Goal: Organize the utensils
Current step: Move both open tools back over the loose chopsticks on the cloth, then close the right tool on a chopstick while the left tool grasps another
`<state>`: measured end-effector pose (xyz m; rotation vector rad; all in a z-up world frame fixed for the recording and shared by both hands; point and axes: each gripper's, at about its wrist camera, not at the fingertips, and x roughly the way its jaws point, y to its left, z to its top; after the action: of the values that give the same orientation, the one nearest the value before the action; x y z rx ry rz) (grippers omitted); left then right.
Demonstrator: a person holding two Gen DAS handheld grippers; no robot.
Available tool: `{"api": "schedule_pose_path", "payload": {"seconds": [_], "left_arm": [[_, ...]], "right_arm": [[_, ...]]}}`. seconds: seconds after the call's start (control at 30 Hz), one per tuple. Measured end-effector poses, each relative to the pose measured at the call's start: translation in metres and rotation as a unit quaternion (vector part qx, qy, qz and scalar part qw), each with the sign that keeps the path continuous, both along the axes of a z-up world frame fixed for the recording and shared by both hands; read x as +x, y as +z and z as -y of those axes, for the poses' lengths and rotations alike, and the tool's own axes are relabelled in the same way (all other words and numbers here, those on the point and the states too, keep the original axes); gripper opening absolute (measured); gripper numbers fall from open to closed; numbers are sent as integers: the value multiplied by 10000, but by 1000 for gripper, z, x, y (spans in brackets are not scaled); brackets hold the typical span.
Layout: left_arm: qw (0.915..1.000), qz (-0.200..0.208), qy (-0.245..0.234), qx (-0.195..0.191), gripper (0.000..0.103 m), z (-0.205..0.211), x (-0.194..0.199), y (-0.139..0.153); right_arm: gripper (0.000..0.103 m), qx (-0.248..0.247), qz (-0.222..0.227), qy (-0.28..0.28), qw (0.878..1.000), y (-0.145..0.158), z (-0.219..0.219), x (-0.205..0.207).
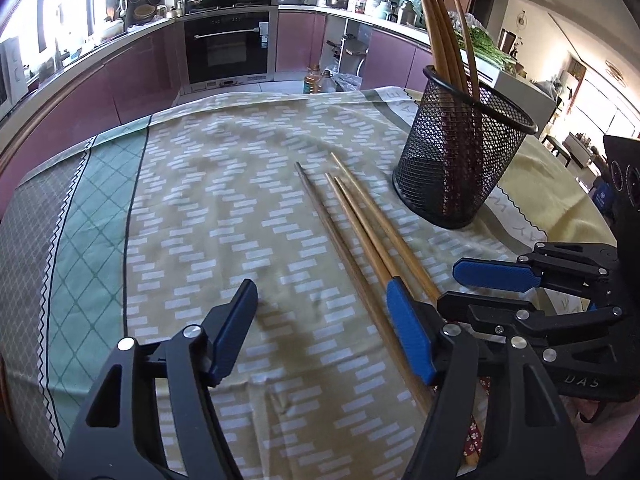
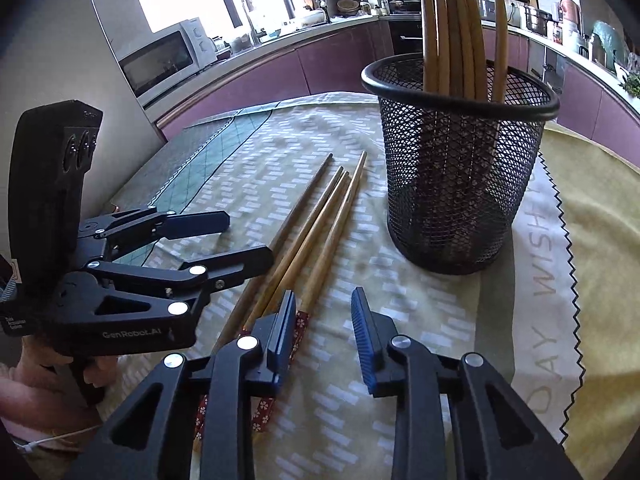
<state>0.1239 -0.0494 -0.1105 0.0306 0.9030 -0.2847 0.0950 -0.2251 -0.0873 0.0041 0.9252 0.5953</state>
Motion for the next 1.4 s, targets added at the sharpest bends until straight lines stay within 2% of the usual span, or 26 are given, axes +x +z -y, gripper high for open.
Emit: {"api": "schedule_pose_path", "payload": {"seconds": [0.13,0.17,0.27,0.6,0.77,0.93,1.03,1.2,1.3,1.4], "left_arm": [[9999,9,-52,101,60,4,3,-1],[9999,2,-56,122,56,5,4,-2],[9998,29,-98,185,55,6,4,-3],[9995,37,-263,162,40,5,3,-3],[9996,-74,-250,146,43,4,6,-3],[9990,-37,-284,342,40,10,11,-3],[9991,-37,-211,361,31,8,16,-3],[9997,-80,-119,211,17,0,14,-2],[9997,-115,-128,159,18,-3,10,-3],[9997,-126,-157,144,19,-3,11,-3]], "right_arm": [[27,14,-4,4,10000,0,5,0],[27,14,-3,8,10000,0,6,0],[27,14,-2,6,10000,0,6,0],[27,-79,46,-23,10000,3,0,4],[27,-204,120,-43,9997,2,-7,10],[27,-293,162,-58,9994,2,-12,17],[24,-292,157,-65,9994,1,-14,18],[8,-186,39,-61,9998,0,-9,15],[9,-202,-17,-52,9998,0,-7,12],[15,-283,37,-60,9996,2,-10,16]]}}
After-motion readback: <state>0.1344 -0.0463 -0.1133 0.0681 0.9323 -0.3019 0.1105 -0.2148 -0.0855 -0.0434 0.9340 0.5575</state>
